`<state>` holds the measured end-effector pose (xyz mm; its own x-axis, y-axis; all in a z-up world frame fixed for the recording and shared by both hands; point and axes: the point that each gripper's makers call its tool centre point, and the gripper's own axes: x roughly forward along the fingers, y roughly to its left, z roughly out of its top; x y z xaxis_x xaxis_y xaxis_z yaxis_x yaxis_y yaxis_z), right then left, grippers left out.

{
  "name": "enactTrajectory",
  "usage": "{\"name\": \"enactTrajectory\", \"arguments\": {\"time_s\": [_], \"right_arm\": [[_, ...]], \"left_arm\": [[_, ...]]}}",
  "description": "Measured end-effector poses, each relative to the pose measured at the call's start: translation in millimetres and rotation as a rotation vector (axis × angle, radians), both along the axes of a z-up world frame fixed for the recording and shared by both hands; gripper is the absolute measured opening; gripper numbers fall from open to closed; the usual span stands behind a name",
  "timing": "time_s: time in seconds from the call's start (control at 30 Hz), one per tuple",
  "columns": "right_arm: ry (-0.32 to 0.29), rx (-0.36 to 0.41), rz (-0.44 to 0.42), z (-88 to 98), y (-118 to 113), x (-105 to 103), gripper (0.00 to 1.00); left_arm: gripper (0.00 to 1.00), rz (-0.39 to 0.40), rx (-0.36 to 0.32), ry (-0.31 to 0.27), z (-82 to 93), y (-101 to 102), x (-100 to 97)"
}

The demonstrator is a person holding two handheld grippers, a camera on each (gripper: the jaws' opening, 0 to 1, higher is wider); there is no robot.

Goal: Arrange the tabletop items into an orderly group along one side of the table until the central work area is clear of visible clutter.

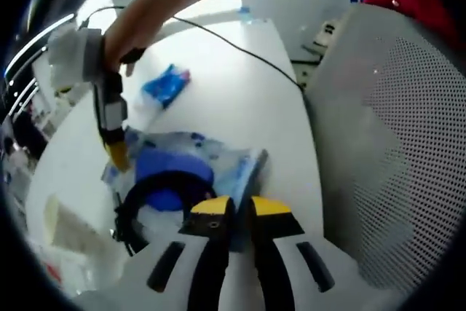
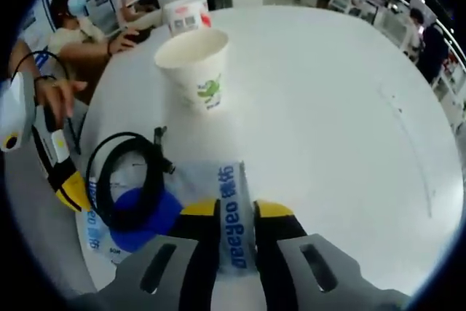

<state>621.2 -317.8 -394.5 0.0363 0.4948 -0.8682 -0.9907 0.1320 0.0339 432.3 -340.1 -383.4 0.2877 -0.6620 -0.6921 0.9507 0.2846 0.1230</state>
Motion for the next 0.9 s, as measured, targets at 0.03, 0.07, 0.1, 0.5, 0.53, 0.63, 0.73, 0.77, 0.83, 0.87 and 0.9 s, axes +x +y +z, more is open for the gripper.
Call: {"name": "enactTrajectory", "arguments": {"time_s": [0.03,0.07,0.1,0.5,0.53,0.63,0.73,0.77,0.83,0.87,0.9], "right_arm": [[0.002,-0.001,-0.001,-0.1,0.1,-0.3,0.17],[0.001,-0.002,0.0,-0.1,0.2,-0.5,0.17],[0.0,-0.002,0.002,0.0,0.3,-0.8,0.17],[0.001,0.005,0.013,3.2,-1.6,-1.9,0.03],[-0.001,0.005,0.012,3.6,-2.0,-1.9,0.02],[0.011,0.006,-0.017,5.5,-5.6,-1.4,0.02],[0.028,0.008,-0.061,7.9,-13.5,-0.7,0.02],[0.034,0.013,-0.074,8.7,-15.4,-0.7,0.01],[0.044,0.023,-0.104,10.0,-20.9,-0.3,0.01],[0.046,0.024,-0.113,10.0,-23.8,-0.5,0.01],[0.053,0.024,-0.13,10.0,-28.1,-1.4,0.01]], "left_arm": [[0.07,-0.001,0.009,0.002,-2.9,1.0,0.8],[0.06,0.002,0.014,0.0,-4.1,1.8,1.9],[0.05,0.005,0.01,0.003,-3.7,2.0,2.6],[0.0,0.008,0.009,-0.018,2.3,6.2,5.7],[0.0,0.009,0.01,-0.018,2.7,7.1,5.9],[0.0,0.016,0.017,-0.022,3.6,12.0,7.1],[0.0,0.022,0.02,-0.024,4.3,15.4,8.6],[0.0,0.027,0.02,-0.024,4.7,17.3,9.7],[0.0,0.035,0.018,-0.021,4.9,19.6,11.6],[0.0,0.037,0.019,-0.022,4.8,20.7,12.5],[0.0,0.036,0.019,-0.023,4.9,21.2,12.7]]}}
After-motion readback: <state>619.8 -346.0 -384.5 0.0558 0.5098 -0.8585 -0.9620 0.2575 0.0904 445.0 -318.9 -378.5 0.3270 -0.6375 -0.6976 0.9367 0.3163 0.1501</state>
